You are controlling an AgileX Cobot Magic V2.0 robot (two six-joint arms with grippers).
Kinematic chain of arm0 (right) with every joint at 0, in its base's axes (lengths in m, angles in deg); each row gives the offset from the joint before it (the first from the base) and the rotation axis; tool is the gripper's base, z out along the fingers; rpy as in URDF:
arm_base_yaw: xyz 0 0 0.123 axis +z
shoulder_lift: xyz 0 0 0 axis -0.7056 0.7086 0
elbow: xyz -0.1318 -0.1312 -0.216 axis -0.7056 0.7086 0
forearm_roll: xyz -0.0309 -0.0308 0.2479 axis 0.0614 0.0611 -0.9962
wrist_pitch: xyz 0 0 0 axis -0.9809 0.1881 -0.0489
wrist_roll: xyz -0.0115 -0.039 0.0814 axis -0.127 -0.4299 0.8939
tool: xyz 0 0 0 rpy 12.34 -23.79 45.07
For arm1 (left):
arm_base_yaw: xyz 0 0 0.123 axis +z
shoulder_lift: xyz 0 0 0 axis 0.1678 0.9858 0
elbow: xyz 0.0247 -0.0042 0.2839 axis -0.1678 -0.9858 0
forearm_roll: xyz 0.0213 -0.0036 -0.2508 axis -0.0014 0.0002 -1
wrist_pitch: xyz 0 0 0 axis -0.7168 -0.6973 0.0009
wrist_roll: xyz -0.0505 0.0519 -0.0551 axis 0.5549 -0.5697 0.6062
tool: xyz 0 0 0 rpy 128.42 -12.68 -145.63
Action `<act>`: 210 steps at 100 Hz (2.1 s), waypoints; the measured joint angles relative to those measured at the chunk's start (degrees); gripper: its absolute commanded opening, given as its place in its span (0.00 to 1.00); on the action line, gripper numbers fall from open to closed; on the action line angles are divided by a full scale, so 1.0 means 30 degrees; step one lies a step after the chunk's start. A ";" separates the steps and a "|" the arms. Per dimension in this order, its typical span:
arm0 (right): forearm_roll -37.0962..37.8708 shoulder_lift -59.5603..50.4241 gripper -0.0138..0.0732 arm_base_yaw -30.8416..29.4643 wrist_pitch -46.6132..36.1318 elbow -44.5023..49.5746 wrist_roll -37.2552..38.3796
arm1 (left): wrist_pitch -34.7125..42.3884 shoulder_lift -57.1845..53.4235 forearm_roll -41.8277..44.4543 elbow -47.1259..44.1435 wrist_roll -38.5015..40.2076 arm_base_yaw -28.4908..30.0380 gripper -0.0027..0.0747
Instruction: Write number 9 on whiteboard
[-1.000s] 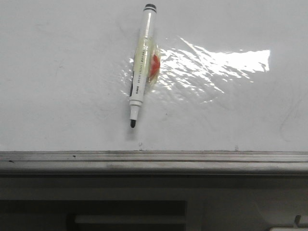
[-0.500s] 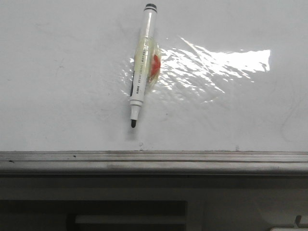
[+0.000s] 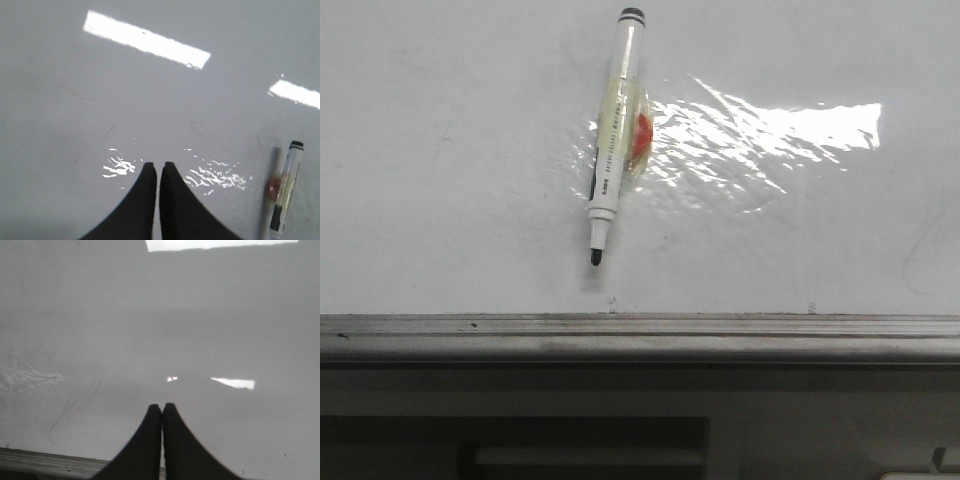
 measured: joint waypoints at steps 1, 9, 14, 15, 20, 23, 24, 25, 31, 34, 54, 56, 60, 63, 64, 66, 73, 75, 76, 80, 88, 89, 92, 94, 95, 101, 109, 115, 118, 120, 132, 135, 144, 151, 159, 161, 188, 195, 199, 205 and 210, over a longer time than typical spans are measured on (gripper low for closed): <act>0.0031 0.0062 0.12 0.0000 0.0090 -0.0070 0.0000 | -0.0054 0.0308 0.0190 0.0243 -0.0018 -0.0060 0.02; 0.0055 0.0657 0.23 0.0000 0.0511 -0.0736 0.0000 | -0.0823 0.1822 0.0881 0.1407 -0.0148 -0.0691 0.10; 0.0084 0.0851 0.33 0.0000 0.0737 -0.0958 0.0000 | -0.1338 0.2694 0.1076 0.1961 -0.0482 -0.1008 0.22; 0.0084 0.0908 0.35 0.0000 0.0787 -0.1006 0.0000 | -0.1417 0.2940 0.1112 0.2096 -0.0661 -0.1052 0.25; 0.0097 0.0983 0.45 0.0000 0.0890 -0.1142 0.0000 | -0.2176 0.3792 0.1239 0.2492 -0.1557 -0.1364 0.40; 0.0097 0.1030 0.53 0.0083 0.0921 -0.1158 0.0000 | -0.2554 0.4291 0.1239 0.2651 -0.2131 -0.1616 0.47; 0.0097 0.1027 0.54 0.0086 0.0963 -0.1158 0.0000 | -0.2663 0.4538 0.1239 0.2695 -0.2414 -0.1674 0.49; 0.0097 0.1027 0.55 0.0086 0.0963 -0.1158 0.0000 | -0.2873 0.4661 0.1239 0.2742 -0.2554 -0.1732 0.52; 0.0097 0.1036 0.63 0.0298 0.1085 -0.1158 0.0000 | -0.3441 0.5718 0.1043 0.2847 -0.3701 -0.2419 0.60; 0.0132 0.1070 0.64 0.0425 0.1194 -0.1158 0.0000 | -0.3657 0.6164 0.0758 0.2847 -0.4183 -0.2819 0.61; 0.0389 0.1110 0.64 0.1266 0.1433 -0.1158 -0.0014 | -0.3070 0.8597 -0.0753 0.3323 -0.6089 -0.7143 0.53; 0.0450 0.1110 0.64 0.1296 0.1433 -0.1158 -0.0014 | -0.2730 0.8791 -0.0753 0.3359 -0.6138 -0.7690 0.53; 0.0611 0.1110 0.64 0.1312 0.1433 -0.1158 -0.0014 | -0.1896 0.9204 -0.0718 0.3529 -0.6170 -0.8626 0.53; 0.0708 0.1110 0.64 0.1312 0.1433 -0.1158 -0.0014 | -0.1242 0.9483 -0.0675 0.3650 -0.6059 -0.9580 0.53; 0.0747 0.1110 0.64 0.1312 0.1433 -0.1158 -0.0014 | -0.1061 0.9621 -0.0609 0.3710 -0.5922 -0.9773 0.53; 0.0751 0.1110 0.64 0.1312 0.1433 -0.1158 -0.0014 | -0.0505 0.9847 -0.0580 0.3824 -0.5672 -1.0344 0.53; 0.0796 0.1118 0.64 0.1312 0.1479 -0.1158 -0.0014 | 0.1412 1.0720 -0.0190 0.4143 -0.4557 -1.2185 0.53; 0.0796 0.1150 0.64 0.1312 0.1528 -0.1158 -0.0014 | 0.1952 1.1029 -0.0063 0.4231 -0.4333 -1.2709 0.53; 0.0830 0.1150 0.64 0.1312 0.1525 -0.1158 -0.0014 | 0.2127 1.1135 0.0001 0.4257 -0.4123 -1.2878 0.53; 0.0825 0.1150 0.64 0.1312 0.1601 -0.1158 -0.0014 | 0.3113 1.1809 0.0113 0.4403 -0.3552 -1.3862 0.53; 0.0825 0.1150 0.64 0.1312 0.1815 -0.1158 -0.0014 | 0.4842 1.3143 0.0161 0.4531 -0.2897 -1.5429 0.53; 0.0825 0.1150 0.64 0.1312 0.1811 -0.1158 -0.0014 | 0.4970 1.3385 0.0161 0.4566 -0.2858 -1.5674 0.53; 0.0825 0.1150 0.64 0.1312 0.1913 -0.1158 -0.0014 | 0.5465 1.3866 0.0161 0.4580 -0.2689 -1.6120 0.53; 0.0825 0.1150 0.64 0.1312 0.1957 -0.1158 -0.0014 | 0.5846 1.4222 0.0116 0.4616 -0.2542 -1.6417 0.53; 0.0825 0.1150 0.64 0.1312 0.1951 -0.1158 -0.0014 | 0.6075 1.4338 0.0067 0.4595 -0.2491 -1.6509 0.53; 0.0825 0.1150 0.64 0.1312 0.2157 -0.1158 -0.0044 | 0.6977 1.5290 -0.0370 0.4625 -0.1932 -1.7091 0.53; 0.0825 0.1150 0.64 0.1312 0.2375 -0.1158 -0.0044 | 0.8307 1.6217 -0.1313 0.4625 -0.1596 -1.7302 0.53; 0.0825 0.1150 0.64 0.1312 0.2425 -0.1158 -0.0044 | 0.8912 1.6714 -0.1671 0.4625 -0.1462 -1.7332 0.53; 0.0825 0.1150 0.64 0.1312 0.2458 -0.1158 -0.0044 | 0.9121 1.6883 -0.1815 0.4625 -0.1443 -1.7332 0.53; 0.0825 0.1150 0.64 0.1312 0.2458 -0.1158 -0.0044 | 0.9256 1.6999 -0.1876 0.4625 -0.1443 -1.7332 0.53; 0.0825 0.1150 0.64 0.1312 0.2458 -0.1158 -0.0044 | 0.9406 1.7483 -0.1955 0.4625 -0.1396 -1.7332 0.46; 0.0825 0.1150 0.64 0.1312 0.2458 -0.1158 -0.0044 | 0.9451 1.7590 -0.1955 0.4639 -0.1382 -1.7332 0.42; 0.0825 0.1150 0.64 0.1312 0.2458 -0.1158 -0.0044 | 0.9654 1.7961 -0.1995 0.4714 -0.1351 -1.7378 0.26; 0.0825 0.1150 0.64 0.1312 0.2458 -0.1158 -0.0044 | 0.9773 1.8195 -0.1995 0.4714 -0.1351 -1.7378 0.15; 0.0825 0.1150 0.64 0.1312 0.2458 -0.1158 -0.0044 | 0.9922 1.8315 -0.1995 0.4714 -0.1351 -1.7378 0.03; 0.0825 0.1150 0.64 0.1312 0.2458 -0.1158 -0.0044 | 0.9922 1.8348 -0.1995 0.4714 -0.1351 -1.7378 0.00; -0.0400 0.1185 0.64 0.2024 0.2508 -0.1158 -0.0953 | 0.8332 1.7630 -0.1485 0.4756 -0.2337 -1.7461 0.01; -0.2106 0.1422 0.64 0.2558 0.2715 -0.1158 -0.2777 | 0.6860 1.6812 -0.1196 0.4717 -0.3342 -1.7461 0.01; -0.3401 0.1676 0.64 0.2868 0.2899 -0.1158 -0.4094 | 0.6055 1.6245 -0.1135 0.4608 -0.4141 -1.7461 0.01; -0.5301 0.2292 0.64 0.3461 0.3161 -0.1158 -0.5919 | 0.5107 1.5431 -0.1006 0.4433 -0.5378 -1.7461 0.01; -0.6971 0.2830 0.64 0.3960 0.3323 -0.1158 -0.7529 | 0.4374 1.4720 -0.0962 0.4278 -0.6598 -1.7461 0.01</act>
